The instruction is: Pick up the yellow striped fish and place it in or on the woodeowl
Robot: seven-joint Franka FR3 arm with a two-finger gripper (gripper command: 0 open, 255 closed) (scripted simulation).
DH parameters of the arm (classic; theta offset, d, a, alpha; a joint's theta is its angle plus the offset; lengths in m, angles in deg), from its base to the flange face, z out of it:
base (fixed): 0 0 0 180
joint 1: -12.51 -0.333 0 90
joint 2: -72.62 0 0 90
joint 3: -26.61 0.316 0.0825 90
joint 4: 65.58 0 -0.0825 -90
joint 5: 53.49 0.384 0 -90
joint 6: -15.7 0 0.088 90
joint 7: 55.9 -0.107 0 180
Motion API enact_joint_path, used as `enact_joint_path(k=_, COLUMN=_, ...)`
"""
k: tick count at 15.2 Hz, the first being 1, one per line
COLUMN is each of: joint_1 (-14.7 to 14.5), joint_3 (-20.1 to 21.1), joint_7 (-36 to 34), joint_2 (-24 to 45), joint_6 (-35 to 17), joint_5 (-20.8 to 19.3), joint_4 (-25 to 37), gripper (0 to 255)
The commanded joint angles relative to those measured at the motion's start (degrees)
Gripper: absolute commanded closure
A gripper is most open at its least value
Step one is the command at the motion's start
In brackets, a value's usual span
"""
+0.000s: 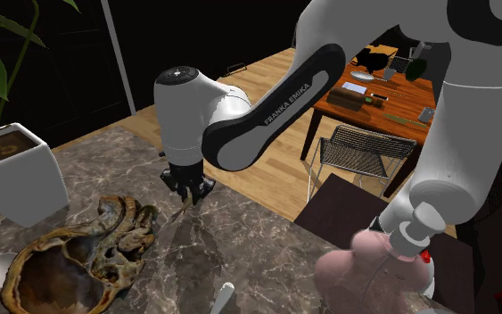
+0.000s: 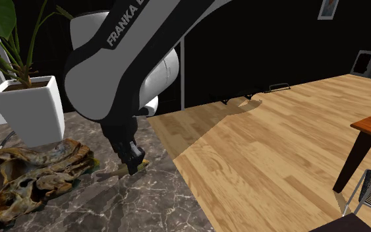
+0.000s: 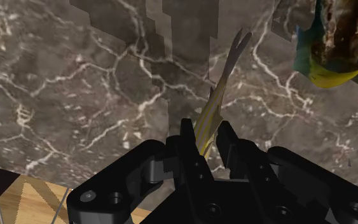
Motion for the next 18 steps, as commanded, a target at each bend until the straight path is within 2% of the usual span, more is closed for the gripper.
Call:
enact_joint_path(k=1, joint_1=0.0, joint_3=0.0, joint_7=0.0, joint_2=0.0, joint_6=0.0, joint_5=0.0, joint_4=0.0, gripper=255)
enact_joint_path(k=7, joint_1=-0.01, joint_3=-0.01, joint_7=-0.01, joint_2=0.02, joint_6=-0.01, joint_5=-0.01, joint_4=0.0, gripper=255)
enact_joint_path(k=18, joint_1=2.76, joint_3=3.25, joint_7=5.13, joint_2=-6.54, joint_6=6.42, joint_5=7.22, joint_4=2.07, gripper=255)
